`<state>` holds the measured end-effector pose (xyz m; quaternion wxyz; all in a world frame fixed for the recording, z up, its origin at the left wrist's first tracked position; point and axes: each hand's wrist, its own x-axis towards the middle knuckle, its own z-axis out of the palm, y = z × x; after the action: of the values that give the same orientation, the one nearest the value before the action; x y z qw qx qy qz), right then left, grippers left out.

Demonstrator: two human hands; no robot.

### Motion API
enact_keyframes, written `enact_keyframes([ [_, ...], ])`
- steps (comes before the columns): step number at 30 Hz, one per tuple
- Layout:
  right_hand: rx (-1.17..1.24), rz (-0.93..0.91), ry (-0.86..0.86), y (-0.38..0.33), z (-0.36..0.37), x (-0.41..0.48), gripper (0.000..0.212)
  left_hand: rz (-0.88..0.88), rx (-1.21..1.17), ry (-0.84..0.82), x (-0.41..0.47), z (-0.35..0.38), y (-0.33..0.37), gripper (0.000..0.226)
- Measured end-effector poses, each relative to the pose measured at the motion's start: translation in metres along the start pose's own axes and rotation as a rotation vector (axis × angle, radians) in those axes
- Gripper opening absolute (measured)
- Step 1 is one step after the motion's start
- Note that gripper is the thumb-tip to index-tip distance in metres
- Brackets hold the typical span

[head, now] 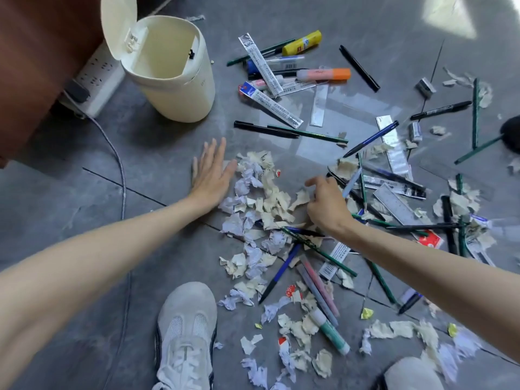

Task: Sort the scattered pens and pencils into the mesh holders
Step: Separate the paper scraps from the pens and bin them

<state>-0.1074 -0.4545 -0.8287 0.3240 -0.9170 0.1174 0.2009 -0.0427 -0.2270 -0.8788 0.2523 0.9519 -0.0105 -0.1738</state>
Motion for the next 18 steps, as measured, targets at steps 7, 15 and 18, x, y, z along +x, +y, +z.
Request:
enact_keyframes([
  [7, 0.122, -0.161, 0.003, -0.018, 0.014, 0.005, 0.024, 0.329, -0.087, -0.025, -0.033, -0.005, 0.019, 0.056],
  [15, -0.317, -0.420, -0.204, -0.041, 0.021, 0.057, 0.049, -0.336, 0.026, 0.246, -0.082, 0.004, -0.052, 0.054],
  [18, -0.234, -0.448, -0.315, -0.045, 0.029, 0.053, 0.025, -0.193, -0.046, 0.183, -0.078, 0.014, -0.036, 0.052],
])
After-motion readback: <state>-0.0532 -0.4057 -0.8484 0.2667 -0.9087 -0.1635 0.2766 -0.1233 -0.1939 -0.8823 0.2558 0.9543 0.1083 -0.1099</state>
